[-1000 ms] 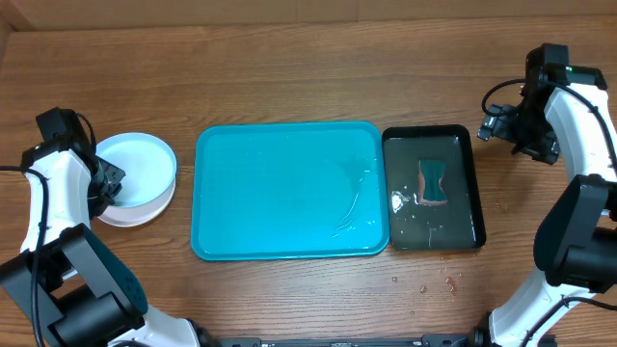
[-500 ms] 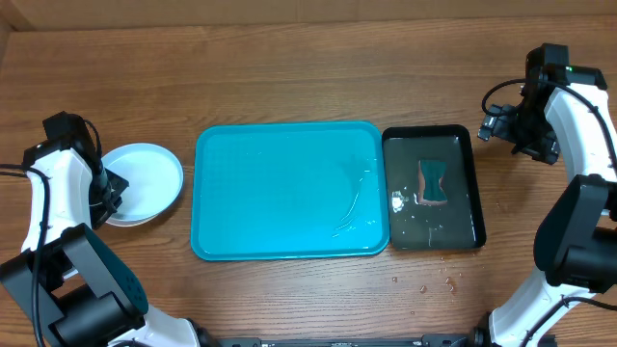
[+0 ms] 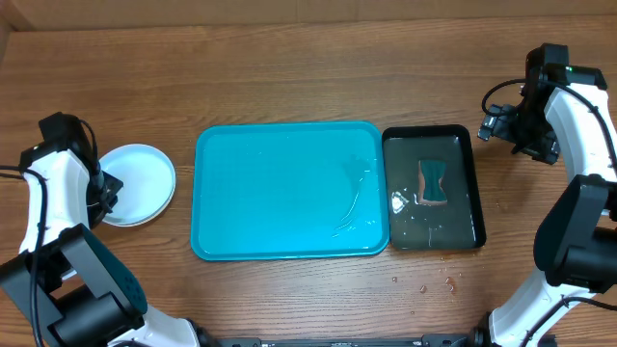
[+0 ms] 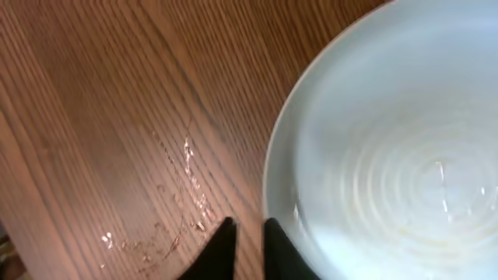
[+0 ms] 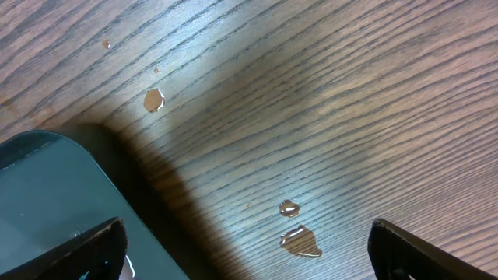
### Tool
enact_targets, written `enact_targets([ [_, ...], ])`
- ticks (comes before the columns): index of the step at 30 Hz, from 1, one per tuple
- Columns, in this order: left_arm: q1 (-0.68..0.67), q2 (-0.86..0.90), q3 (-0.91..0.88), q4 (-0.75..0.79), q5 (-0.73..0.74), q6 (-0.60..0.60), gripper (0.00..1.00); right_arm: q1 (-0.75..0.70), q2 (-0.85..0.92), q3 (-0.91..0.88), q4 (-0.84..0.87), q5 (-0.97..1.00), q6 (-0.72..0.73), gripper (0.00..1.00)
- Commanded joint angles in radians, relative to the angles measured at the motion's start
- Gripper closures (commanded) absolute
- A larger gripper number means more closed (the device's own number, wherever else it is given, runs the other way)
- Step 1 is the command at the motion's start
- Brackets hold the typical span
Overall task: Clean dirty plates on tray and stack at the side
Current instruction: 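Release the white plate and raise the left gripper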
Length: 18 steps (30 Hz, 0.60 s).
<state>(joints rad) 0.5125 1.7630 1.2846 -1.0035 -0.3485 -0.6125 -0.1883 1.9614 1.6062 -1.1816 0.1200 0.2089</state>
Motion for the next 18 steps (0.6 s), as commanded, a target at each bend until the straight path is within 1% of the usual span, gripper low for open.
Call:
enact_targets([
  [1,0.016,-0.018,0.018,0.017,-0.005,-0.023,0.60,-0.003,-0.022,0.009,0.003,0.007,0.005,0.00],
  [2,0.016,-0.018,0.018,0.023,0.024,-0.014,0.34,-0.003,-0.022,0.009,0.003,0.007,0.005,0.00],
  [3,0.016,-0.018,0.018,0.029,0.061,0.001,0.21,-0.003,-0.022,0.009,0.003,0.007,0.005,0.00],
  [4,0.016,-0.018,0.018,0.035,0.110,0.030,0.16,-0.003,-0.022,0.009,0.003,0.007,0.005,0.00],
  [8,0.004,-0.018,0.018,0.077,0.394,0.250,0.12,-0.003,-0.022,0.009,0.003,0.007,0.005,0.00],
  [11,-0.021,-0.018,0.018,0.090,0.571,0.378,0.09,-0.003,-0.022,0.009,0.002,0.007,0.005,0.00],
  [14,-0.063,-0.018,0.018,0.087,0.640,0.407,0.09,-0.003,-0.022,0.009,0.015,0.007,0.005,0.00],
  [18,-0.151,-0.018,0.018,0.086,0.660,0.407,0.09,-0.005,-0.022,0.009,0.059,0.007,0.005,0.00],
])
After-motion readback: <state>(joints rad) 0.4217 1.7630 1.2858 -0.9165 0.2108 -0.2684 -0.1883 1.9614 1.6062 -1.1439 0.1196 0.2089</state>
